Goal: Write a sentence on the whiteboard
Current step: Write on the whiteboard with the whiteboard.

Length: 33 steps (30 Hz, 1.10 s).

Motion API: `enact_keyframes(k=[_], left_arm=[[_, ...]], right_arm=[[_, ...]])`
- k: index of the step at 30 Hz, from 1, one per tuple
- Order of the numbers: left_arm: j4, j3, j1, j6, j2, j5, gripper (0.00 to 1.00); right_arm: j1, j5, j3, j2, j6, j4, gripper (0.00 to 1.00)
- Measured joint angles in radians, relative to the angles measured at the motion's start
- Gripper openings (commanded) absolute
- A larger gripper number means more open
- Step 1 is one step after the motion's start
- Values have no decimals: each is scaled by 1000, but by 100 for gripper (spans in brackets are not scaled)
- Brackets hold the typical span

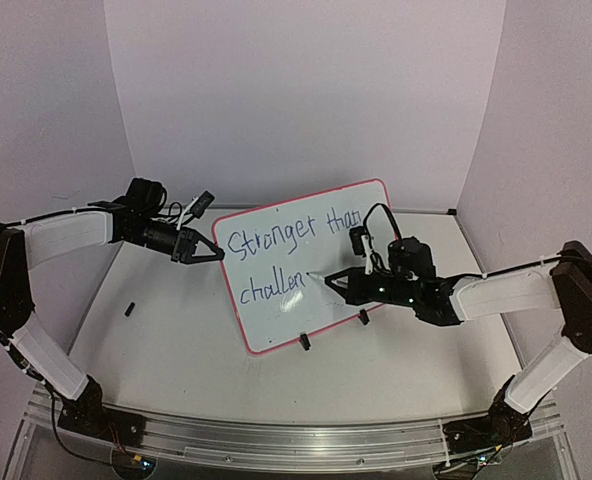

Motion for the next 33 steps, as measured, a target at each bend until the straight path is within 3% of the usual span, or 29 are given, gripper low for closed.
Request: enact_keyframes(k=[33], left_arm=[[0,0,0,1,0,0,0]], right_arm=[[-1,-13,-9,-2,-11,5,0]])
